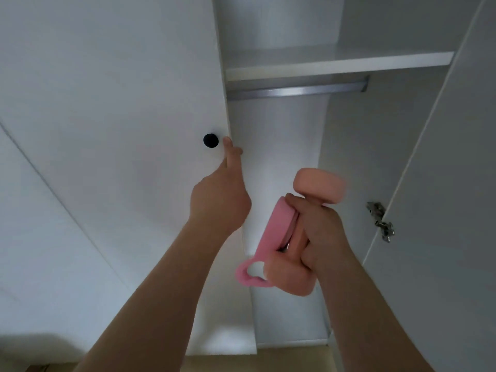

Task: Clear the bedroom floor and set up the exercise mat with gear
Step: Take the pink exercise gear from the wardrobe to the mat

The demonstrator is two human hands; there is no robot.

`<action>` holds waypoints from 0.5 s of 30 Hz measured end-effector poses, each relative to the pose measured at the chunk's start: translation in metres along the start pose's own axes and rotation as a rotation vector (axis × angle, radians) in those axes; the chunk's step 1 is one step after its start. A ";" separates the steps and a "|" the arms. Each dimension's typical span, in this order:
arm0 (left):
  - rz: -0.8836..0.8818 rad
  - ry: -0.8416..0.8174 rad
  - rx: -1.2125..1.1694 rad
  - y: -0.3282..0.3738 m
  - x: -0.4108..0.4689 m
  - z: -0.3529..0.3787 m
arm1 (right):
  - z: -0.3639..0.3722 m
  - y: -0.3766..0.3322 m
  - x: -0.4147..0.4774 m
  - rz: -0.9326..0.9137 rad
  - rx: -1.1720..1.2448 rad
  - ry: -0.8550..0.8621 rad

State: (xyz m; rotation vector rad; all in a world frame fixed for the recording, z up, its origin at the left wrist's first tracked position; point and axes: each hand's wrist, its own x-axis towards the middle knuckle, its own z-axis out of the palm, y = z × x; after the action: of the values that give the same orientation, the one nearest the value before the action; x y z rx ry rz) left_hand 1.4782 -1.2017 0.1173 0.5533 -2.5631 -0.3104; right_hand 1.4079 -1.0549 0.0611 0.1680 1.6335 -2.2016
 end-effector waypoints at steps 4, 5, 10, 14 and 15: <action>0.130 -0.021 -0.027 -0.015 0.018 0.008 | 0.019 0.003 0.009 -0.035 0.040 0.082; 0.144 -0.029 -0.031 -0.018 0.022 0.009 | 0.023 0.005 0.010 -0.044 0.044 0.105; 0.265 -0.042 -0.045 -0.037 0.031 0.014 | 0.046 0.018 0.004 -0.105 0.098 0.208; 0.350 -0.043 -0.021 -0.049 0.037 0.016 | 0.059 0.029 -0.012 -0.152 0.136 0.263; 0.357 -0.047 -0.016 -0.052 0.039 0.014 | 0.062 0.031 -0.018 -0.158 0.128 0.284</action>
State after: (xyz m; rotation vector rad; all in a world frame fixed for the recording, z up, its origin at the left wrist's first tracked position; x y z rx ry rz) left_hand 1.4570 -1.2637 0.1052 0.0773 -2.6391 -0.2189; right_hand 1.4443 -1.1161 0.0588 0.4178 1.7005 -2.4992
